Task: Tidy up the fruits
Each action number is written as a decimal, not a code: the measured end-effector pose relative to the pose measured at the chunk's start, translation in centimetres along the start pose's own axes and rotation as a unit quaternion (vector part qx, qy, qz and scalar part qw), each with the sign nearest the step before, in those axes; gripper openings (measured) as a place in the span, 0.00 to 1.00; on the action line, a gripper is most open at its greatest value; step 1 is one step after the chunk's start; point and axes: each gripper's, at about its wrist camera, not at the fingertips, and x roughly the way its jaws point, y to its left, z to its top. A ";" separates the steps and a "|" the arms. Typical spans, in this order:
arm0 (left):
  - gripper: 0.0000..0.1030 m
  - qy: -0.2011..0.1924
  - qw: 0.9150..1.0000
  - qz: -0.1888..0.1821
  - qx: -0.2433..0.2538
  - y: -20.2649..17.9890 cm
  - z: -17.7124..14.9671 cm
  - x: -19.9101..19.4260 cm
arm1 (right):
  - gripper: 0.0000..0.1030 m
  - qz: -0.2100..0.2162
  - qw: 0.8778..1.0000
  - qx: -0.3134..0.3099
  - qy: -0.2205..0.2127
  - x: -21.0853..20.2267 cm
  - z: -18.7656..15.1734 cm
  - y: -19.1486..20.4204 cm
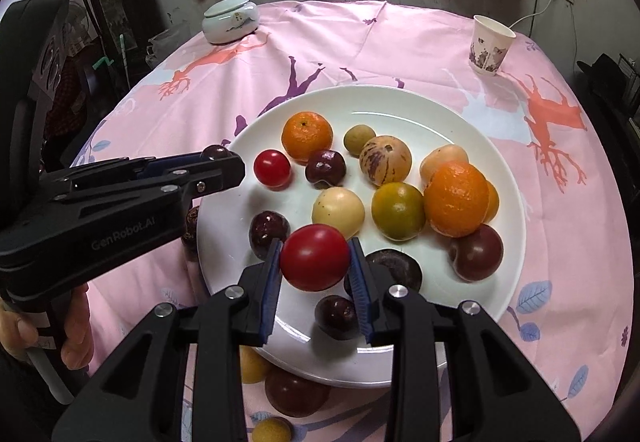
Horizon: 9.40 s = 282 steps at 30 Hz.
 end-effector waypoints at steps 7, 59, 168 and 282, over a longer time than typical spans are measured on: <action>0.66 -0.063 0.998 -0.001 0.009 -1.0 1.0 -4.1 | 0.58 -0.039 0.998 -0.004 -0.044 -1.8 0.2 -0.1; 0.82 -0.004 0.994 0.055 0.091 -4.4 -13.3 -3.2 | 0.25 0.031 0.994 0.099 -0.041 -7.6 -15.9 -3.1; 0.78 -0.093 0.995 0.046 0.005 1.9 -14.5 -12.7 | 0.56 0.033 0.997 0.072 -0.009 -4.3 -11.4 0.9; 0.98 -0.087 0.994 0.063 0.016 -4.6 -5.6 -7.5 | 0.99 -0.040 0.997 0.031 -0.054 -5.6 -6.1 -2.1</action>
